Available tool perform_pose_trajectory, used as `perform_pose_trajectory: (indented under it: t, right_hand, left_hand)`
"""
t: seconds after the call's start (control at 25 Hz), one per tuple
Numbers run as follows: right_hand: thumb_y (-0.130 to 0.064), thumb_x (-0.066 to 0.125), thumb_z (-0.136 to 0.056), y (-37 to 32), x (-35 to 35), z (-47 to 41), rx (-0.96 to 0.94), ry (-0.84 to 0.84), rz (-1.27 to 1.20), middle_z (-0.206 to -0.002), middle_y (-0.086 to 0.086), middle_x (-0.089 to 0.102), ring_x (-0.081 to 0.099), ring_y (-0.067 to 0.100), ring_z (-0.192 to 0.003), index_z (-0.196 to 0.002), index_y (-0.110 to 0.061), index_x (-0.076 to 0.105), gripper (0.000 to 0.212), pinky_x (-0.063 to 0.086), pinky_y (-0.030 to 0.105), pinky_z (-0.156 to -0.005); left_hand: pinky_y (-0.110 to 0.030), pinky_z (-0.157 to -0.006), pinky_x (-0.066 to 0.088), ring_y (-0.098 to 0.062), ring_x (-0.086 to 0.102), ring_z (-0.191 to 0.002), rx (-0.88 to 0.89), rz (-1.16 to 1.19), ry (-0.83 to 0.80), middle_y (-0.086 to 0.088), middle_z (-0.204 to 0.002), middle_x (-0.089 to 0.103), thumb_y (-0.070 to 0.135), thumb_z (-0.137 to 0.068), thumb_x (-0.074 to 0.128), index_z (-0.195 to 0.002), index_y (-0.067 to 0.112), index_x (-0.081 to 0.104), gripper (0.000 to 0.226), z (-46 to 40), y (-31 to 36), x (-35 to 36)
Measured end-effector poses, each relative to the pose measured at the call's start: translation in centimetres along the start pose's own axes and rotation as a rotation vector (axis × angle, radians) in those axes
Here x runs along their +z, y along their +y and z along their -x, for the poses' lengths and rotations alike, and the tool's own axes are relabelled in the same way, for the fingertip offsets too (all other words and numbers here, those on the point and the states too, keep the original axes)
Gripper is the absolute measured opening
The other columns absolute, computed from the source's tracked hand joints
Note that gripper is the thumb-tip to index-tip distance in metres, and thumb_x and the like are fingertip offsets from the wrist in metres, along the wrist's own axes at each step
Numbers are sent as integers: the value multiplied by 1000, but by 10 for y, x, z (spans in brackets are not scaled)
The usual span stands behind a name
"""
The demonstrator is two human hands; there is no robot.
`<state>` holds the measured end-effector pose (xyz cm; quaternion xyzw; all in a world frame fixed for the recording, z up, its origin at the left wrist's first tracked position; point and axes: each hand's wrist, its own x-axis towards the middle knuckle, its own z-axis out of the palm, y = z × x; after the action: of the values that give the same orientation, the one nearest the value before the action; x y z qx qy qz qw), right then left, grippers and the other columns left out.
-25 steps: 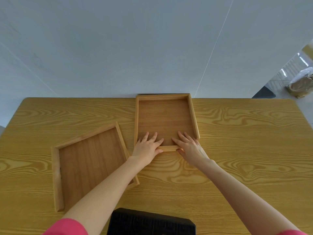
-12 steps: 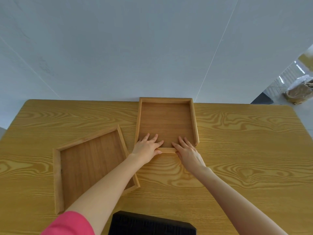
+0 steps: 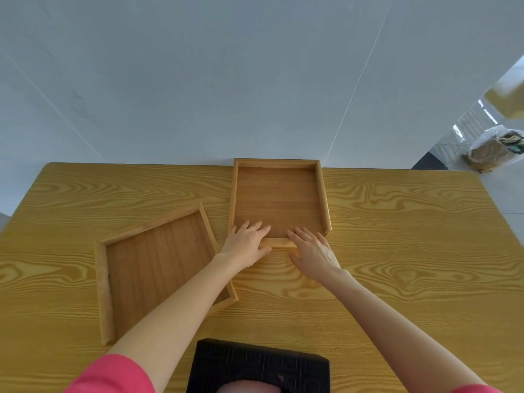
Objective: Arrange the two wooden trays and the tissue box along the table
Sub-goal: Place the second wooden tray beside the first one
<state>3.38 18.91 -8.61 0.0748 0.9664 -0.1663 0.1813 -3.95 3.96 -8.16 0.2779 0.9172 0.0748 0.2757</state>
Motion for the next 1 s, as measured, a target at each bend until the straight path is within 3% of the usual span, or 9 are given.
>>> perform_pose_trajectory:
  t: [0.16, 0.24, 0.28, 0.36, 0.48, 0.68, 0.8, 1.0]
  right_hand:
    - [-20, 43, -96, -29, -1, 23, -33, 93, -37, -157, 5, 17, 12, 18, -146, -146, -19, 21, 54, 8, 39, -119]
    - [-19, 42, -95, -50, -3, 33, -25, 78, -138, -156, 5, 23, 29, 25, -139, -145, -18, 24, 52, 29, 38, -111]
    - [-19, 43, -95, -61, -2, 38, -21, 70, -186, -153, 5, 28, 41, 27, -131, -144, -19, 26, 51, 40, 38, -99]
    - [-22, 43, -95, -82, 4, 46, -15, 47, -250, -145, 6, 40, 51, 29, -119, -141, -19, 31, 49, 48, 38, -86]
    - [-25, 43, -94, -107, 20, 51, 25, -12, -268, -138, 10, 48, 51, 30, -120, -141, -16, 33, 48, 49, 42, -91]
    - [-26, 42, -94, -136, 39, 47, 109, -40, -295, -139, 12, 49, 50, 30, -123, -141, -17, 32, 49, 49, 43, -93]
    - [-23, 43, -94, -147, 45, 40, 166, -17, -267, -135, 11, 53, 53, 30, -119, -140, -16, 34, 47, 50, 42, -88]
    - [-18, 42, -95, -159, 55, 28, 269, 64, -227, -124, 9, 59, 59, 30, -109, -133, -17, 43, 39, 50, 39, -81]
  left_hand:
    - [-42, -119, 16, -24, 12, -146, -30, 63, 125, -7, -158, 15, 39, -93, 44, -147, 20, 17, 64, 39, -13, 2]
    - [-41, -117, 21, -24, 16, -145, -59, 85, 186, -8, -157, 19, 39, -92, 46, -147, 18, 20, 64, 59, -24, 0]
    - [-40, -116, 24, -24, 19, -144, -81, 92, 217, -8, -156, 21, 39, -92, 46, -146, 17, 21, 63, 69, -31, 0]
    - [-41, -114, 30, -25, 22, -143, -140, 106, 267, -9, -155, 24, 37, -93, 45, -146, 15, 22, 61, 91, -46, -1]
    - [-41, -111, 31, -27, 20, -143, -266, 132, 318, -10, -156, 20, 35, -94, 44, -146, 14, 20, 61, 121, -74, 1]
    - [-47, -114, 23, -36, 7, -144, -552, 228, 333, -20, -156, 5, 34, -92, 47, -148, 9, 1, 76, 164, -128, 10]
    - [-45, -109, 31, -39, 21, -139, -667, 327, 295, -24, -152, 15, 30, -91, 50, -146, 2, 1, 78, 177, -156, 16]
    - [-39, -92, 45, -34, 47, -124, -671, 372, 240, -20, -143, 35, 20, -95, 43, -145, 5, 13, 61, 176, -181, 24]
